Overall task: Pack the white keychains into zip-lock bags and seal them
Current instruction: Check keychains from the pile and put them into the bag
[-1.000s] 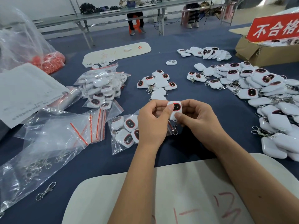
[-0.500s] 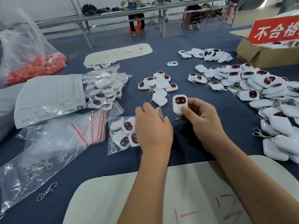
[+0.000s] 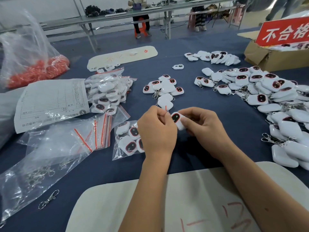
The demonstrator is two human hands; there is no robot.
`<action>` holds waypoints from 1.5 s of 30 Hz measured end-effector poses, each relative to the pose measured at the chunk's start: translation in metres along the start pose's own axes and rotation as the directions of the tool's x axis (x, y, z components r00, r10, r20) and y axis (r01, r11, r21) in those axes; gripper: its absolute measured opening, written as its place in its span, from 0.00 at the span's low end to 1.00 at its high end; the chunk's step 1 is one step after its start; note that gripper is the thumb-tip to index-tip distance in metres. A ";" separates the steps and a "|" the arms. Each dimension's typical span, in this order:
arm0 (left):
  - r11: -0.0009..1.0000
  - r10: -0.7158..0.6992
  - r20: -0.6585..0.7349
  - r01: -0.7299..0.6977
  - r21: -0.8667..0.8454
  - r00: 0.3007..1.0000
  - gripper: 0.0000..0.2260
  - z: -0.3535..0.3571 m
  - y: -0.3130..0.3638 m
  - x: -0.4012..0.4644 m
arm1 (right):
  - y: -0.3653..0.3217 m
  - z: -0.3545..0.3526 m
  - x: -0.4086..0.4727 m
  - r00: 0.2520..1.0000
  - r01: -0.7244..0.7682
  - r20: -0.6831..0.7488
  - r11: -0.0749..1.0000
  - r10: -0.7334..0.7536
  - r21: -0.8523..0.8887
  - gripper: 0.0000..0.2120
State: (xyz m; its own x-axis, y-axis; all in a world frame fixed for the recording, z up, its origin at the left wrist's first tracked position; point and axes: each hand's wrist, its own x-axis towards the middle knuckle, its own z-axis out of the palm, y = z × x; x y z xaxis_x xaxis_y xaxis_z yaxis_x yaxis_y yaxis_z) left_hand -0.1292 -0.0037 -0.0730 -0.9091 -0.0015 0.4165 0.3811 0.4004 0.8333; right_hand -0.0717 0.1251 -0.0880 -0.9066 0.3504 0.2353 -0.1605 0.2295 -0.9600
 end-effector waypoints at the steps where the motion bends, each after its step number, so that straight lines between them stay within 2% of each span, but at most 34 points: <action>1: 1.000 0.015 0.011 -0.015 -0.003 1.000 0.08 0.000 -0.001 0.000 | -0.001 0.000 0.000 1.000 0.004 0.013 1.000 -0.003 -0.020 0.11; 4: 0.998 0.069 0.035 -0.069 0.003 0.997 0.08 0.000 -0.003 0.000 | -0.005 0.000 -0.001 0.999 0.011 0.046 0.994 -0.005 -0.112 0.14; 7: 0.994 0.112 0.077 -0.112 -0.002 0.991 0.07 0.001 -0.003 0.000 | -0.005 0.003 0.000 0.999 0.005 0.048 0.981 0.004 -0.195 0.12; 12: 0.987 0.150 0.157 -0.137 -0.090 0.976 0.07 0.003 0.000 -0.004 | 0.001 0.007 0.002 0.992 -0.031 -0.128 0.979 0.005 -0.204 0.03; 15: 0.981 0.170 0.165 -0.150 -0.124 0.972 0.07 0.003 0.002 -0.005 | 0.002 0.009 0.000 0.973 -0.003 -0.224 0.970 -0.053 -0.244 0.04; 17: 0.979 0.180 0.127 -0.165 -0.123 0.975 0.08 0.003 0.003 -0.005 | -0.001 0.008 -0.001 0.981 0.050 -0.183 0.993 -0.069 -0.109 0.04; 20: 0.979 0.177 0.014 -0.175 -0.110 0.984 0.06 0.002 0.004 -0.004 | -0.006 0.004 -0.003 0.997 0.070 -0.020 0.986 -0.068 0.151 0.08; 23: 0.979 0.172 -0.100 -0.181 -0.094 0.980 0.04 -0.001 0.003 -0.002 | -0.010 0.009 -0.005 0.987 0.027 0.145 0.966 -0.066 0.258 0.14; 25: 0.977 0.185 -0.121 -0.196 -0.086 0.975 0.05 -0.002 0.002 -0.001 | -0.009 0.013 -0.005 0.989 0.036 0.131 0.979 -0.064 0.202 0.15; 31: 0.961 0.245 -0.046 -0.249 -0.120 0.968 0.06 0.003 0.008 -0.008 | -0.004 0.018 -0.005 0.984 0.115 -0.116 0.978 -0.136 -0.175 0.10; 34: 0.954 0.270 -0.057 -0.275 -0.121 0.961 0.06 0.003 0.009 -0.008 | -0.005 0.018 -0.004 0.982 0.146 -0.089 0.967 -0.167 -0.208 0.09; 38: 0.959 0.243 -0.137 -0.259 -0.113 0.960 0.05 0.000 0.007 -0.005 | -0.007 0.018 -0.005 0.975 0.217 0.058 0.974 -0.214 -0.061 0.12; 42: 0.963 0.219 -0.187 -0.243 -0.118 0.958 0.06 -0.002 0.005 -0.002 | -0.007 0.017 -0.004 0.988 0.126 0.064 0.975 -0.140 0.185 0.13; 45: 0.964 0.207 -0.199 -0.234 -0.124 0.958 0.06 -0.002 0.004 -0.001 | -0.005 0.017 -0.003 0.994 0.100 0.023 0.962 -0.110 0.256 0.11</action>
State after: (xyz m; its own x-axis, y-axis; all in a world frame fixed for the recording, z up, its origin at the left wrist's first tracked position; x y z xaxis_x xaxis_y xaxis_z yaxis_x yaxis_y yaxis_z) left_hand -0.1259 -0.0041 -0.0693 -0.7587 -0.1005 0.6436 0.6010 0.2729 0.7512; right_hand -0.0745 0.1073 -0.0862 -0.8921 0.3023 0.3357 -0.3450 0.0237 -0.9383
